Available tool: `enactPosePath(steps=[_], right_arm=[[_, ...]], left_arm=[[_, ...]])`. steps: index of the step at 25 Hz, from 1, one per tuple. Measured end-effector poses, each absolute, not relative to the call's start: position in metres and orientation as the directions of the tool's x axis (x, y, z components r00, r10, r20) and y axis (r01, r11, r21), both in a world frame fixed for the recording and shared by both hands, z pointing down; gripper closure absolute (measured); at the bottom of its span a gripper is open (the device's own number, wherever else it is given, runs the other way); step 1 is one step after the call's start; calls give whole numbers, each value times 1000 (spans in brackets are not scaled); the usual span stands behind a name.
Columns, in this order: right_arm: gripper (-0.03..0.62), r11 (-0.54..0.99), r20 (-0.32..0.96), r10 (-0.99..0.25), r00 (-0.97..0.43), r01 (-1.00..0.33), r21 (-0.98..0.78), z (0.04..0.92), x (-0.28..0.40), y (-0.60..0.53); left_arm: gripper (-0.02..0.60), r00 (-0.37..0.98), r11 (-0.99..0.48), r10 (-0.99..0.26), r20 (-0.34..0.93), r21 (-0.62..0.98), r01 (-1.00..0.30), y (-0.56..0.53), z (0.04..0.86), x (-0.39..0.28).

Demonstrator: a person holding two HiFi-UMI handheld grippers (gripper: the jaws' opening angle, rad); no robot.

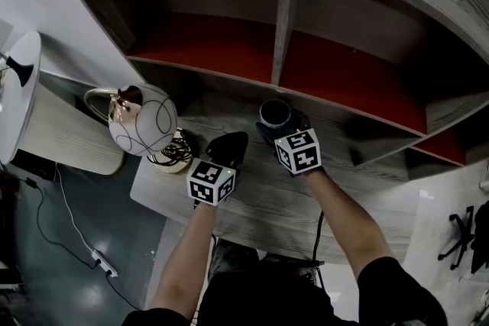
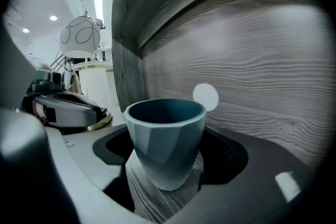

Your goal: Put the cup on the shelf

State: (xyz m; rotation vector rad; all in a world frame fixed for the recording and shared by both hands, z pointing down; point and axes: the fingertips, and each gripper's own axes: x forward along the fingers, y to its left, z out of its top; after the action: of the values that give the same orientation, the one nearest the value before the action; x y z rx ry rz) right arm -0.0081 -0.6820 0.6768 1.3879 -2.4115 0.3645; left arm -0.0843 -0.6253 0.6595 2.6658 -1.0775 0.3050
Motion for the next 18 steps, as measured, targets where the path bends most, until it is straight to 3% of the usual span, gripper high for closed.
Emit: enactPosePath(steps=[18], right_arm=[[204,531,443,-747,-496,-846,-51,681,-11,-680]], left_arm=[[581,719,-698,-632,288,191,-690,-615,652,-85]])
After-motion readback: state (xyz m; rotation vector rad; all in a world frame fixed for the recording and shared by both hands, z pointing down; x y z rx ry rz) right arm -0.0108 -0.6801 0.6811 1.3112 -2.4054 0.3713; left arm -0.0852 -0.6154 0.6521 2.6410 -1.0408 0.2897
